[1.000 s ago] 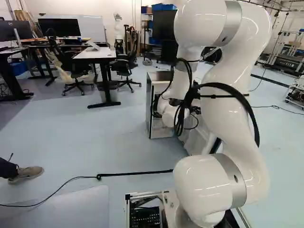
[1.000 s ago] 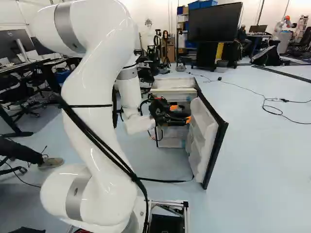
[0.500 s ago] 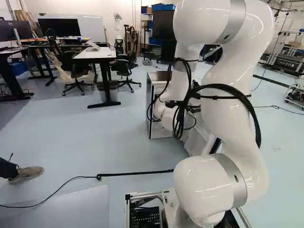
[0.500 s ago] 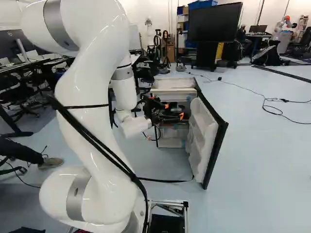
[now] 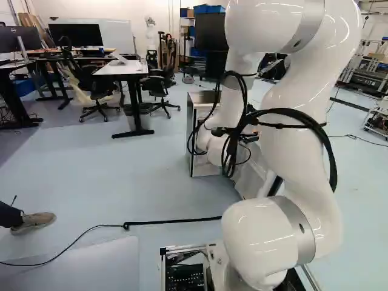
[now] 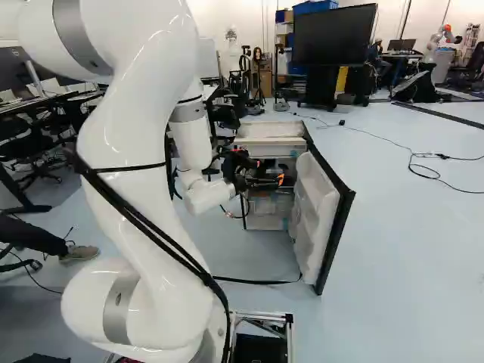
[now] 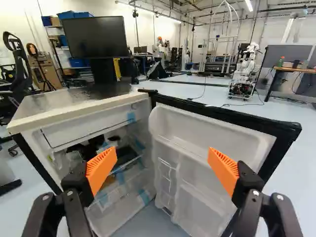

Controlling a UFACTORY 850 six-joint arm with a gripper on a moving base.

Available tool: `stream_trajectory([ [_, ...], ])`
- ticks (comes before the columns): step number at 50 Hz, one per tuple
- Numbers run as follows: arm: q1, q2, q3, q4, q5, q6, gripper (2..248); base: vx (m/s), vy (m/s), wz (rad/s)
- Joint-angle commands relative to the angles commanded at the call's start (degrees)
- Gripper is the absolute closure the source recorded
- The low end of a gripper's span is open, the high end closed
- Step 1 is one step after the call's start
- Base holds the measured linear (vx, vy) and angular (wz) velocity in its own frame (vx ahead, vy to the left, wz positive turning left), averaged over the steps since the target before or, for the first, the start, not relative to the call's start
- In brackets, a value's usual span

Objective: Open the fridge door

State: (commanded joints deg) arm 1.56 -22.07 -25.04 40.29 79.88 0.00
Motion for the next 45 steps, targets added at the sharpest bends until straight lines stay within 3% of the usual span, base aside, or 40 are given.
stream_trajectory([
  [23, -0.27, 6.49, 3.42, -6.86, -5.09, 0.0, 3, 0.0, 0.0, 0.0],
  [45, -0.64, 15.65, 8.24, -16.56, -12.28, 0.0, 3, 0.0, 0.0, 0.0],
])
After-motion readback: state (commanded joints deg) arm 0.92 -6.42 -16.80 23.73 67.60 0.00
